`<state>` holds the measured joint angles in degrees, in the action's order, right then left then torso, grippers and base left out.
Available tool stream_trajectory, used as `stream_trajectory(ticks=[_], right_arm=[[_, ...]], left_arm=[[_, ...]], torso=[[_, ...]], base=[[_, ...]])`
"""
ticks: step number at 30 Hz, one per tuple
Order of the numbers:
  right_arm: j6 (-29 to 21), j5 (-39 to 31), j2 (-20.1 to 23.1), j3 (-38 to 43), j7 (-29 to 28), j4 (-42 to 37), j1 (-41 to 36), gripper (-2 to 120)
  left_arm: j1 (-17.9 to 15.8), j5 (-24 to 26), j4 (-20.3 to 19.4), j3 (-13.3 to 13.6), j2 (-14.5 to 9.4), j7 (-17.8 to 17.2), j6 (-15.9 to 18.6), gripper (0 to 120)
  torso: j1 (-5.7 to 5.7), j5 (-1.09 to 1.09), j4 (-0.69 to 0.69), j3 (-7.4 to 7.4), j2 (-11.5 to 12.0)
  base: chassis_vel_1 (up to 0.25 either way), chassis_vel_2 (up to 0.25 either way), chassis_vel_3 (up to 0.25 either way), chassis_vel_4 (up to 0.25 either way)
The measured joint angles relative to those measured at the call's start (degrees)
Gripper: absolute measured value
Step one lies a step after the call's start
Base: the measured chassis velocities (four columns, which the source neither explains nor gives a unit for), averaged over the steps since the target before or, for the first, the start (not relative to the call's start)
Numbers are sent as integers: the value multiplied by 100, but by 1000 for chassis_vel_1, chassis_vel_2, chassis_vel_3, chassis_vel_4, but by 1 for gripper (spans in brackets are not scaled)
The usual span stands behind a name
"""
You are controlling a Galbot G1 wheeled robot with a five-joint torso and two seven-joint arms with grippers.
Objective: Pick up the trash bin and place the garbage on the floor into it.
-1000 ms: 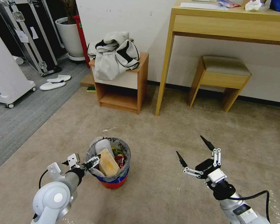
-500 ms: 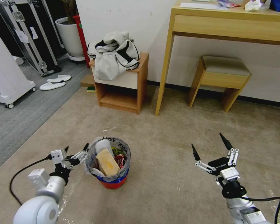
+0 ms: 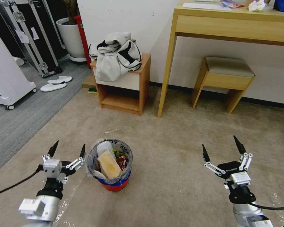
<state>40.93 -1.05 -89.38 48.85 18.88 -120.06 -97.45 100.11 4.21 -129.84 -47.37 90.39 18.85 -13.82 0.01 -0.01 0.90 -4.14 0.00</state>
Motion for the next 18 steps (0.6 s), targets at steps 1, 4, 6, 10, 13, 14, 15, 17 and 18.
stream_trajectory(ticks=[1, 4, 6, 10, 13, 14, 15, 17, 18], right_arm=[[8, -10, -11, 15, -6, -2, -13, 100], [8, -23, -5, 23, -21, -11, -17, 100], [8, -32, 7, 27, -34, -26, -16, 100], [7, -33, 7, 27, -37, -28, -17, 100], [7, -35, -5, 35, -40, -49, -35, 100], [12, -35, -18, 46, -40, -57, -51, 100], [12, -35, -18, 46, -40, -57, -51, 100], [46, -35, -43, 73, -31, -58, -82, 100], [46, -35, -43, 73, -31, -58, -82, 100]], left_arm=[[-4, -68, 40, 17, 77, 113, -210, 100], [-26, -166, 79, 22, 171, 284, -563, 100], [-94, -341, 104, -48, 200, 391, -839, 100], [-102, -348, 108, -52, 202, 406, -861, 100], [-136, -344, 118, -54, 201, 423, -882, 100], [-158, -345, 128, -59, 200, 425, -883, 100], [-158, -345, 128, -59, 200, 425, -883, 100], [-186, -328, 132, -71, 174, 428, -875, 100], [-186, -328, 132, -71, 174, 428, -875, 100]], torso=[[0, 2, 0, -1, 0], [0, 1, -1, 0, 0], [0, 1, -1, 0, 0], [0, 1, -1, 0, 0], [0, 1, -2, -1, 0], [0, 1, -2, -1, 0], [0, 1, -2, -1, 0], [0, 1, -1, -1, 0], [0, 1, -1, -1, 0]], base=[[0, 0, 0, 0], [0, 0, 0, 0], [0, 0, 0, 0], [0, 0, 0, 0], [0, 0, 0, 0], [0, 0, 0, 0], [0, 0, 0, 0], [0, 0, 0, 0], [0, 0, 0, 0]])
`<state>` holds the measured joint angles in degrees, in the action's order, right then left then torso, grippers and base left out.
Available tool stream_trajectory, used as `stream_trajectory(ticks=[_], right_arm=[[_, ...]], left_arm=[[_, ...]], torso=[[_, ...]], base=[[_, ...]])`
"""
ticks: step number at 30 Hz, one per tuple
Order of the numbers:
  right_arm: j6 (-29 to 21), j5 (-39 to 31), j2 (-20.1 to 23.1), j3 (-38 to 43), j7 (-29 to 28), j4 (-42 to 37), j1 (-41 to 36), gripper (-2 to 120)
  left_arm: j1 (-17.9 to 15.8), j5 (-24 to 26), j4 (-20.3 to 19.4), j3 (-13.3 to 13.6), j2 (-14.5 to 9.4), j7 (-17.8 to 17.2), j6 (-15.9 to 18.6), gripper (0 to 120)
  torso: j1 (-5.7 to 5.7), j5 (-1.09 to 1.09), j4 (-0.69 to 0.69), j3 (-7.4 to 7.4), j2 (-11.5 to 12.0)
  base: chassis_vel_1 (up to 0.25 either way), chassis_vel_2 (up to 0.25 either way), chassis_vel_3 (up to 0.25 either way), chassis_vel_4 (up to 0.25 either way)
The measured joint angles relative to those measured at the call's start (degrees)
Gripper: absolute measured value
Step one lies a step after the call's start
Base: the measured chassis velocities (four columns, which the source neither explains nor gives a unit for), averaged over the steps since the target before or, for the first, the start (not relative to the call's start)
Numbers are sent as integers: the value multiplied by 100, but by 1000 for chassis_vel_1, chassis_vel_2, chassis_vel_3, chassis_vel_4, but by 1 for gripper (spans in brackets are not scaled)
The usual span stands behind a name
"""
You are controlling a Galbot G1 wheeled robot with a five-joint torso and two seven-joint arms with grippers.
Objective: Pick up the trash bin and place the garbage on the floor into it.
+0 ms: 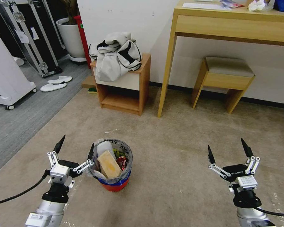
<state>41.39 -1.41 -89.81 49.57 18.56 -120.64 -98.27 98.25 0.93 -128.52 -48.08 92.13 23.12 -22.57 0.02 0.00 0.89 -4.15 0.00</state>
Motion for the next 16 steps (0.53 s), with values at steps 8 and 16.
stream_trajectory(ticks=[8, 16], right_arm=[[22, 1, -35, 12, 19, -3, -26, 100], [61, 2, -23, 13, 36, 64, -16, 100]], left_arm=[[-38, -57, 17, -55, -61, 9, 21, 100], [-45, -91, 25, -64, -54, -61, 20, 100]], torso=[[0, 0, 0, 0, 0], [0, 0, 0, 0, 0]], base=[[0, 0, 0, 0], [0, 0, 0, 0]])
